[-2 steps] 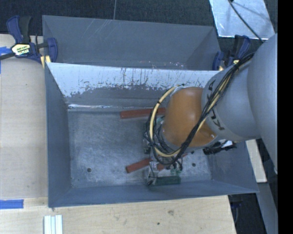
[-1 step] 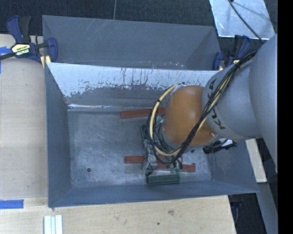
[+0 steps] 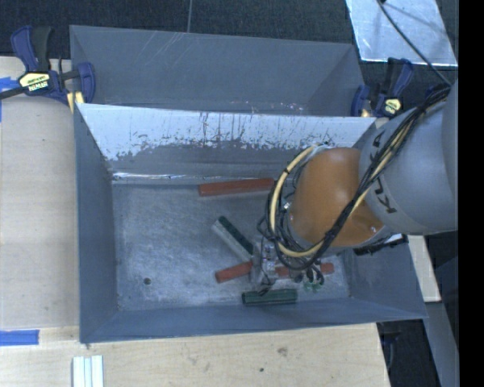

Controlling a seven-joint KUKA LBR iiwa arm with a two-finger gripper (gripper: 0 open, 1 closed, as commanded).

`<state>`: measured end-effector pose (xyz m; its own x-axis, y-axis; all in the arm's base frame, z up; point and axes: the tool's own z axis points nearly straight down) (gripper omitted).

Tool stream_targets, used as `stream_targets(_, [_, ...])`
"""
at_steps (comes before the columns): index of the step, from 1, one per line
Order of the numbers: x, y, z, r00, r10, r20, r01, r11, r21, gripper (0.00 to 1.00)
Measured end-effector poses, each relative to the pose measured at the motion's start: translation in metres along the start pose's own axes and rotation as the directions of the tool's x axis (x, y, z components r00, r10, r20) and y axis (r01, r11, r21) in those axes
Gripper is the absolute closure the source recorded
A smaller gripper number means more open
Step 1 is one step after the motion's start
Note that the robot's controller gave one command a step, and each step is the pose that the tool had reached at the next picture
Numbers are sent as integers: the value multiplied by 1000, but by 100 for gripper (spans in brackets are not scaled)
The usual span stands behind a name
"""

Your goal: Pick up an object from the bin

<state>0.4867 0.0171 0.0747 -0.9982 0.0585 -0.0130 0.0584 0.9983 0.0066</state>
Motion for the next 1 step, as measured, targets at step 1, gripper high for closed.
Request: stream_targets(1, [1,-2,3,1000,2,-2,-2,1000,5,0])
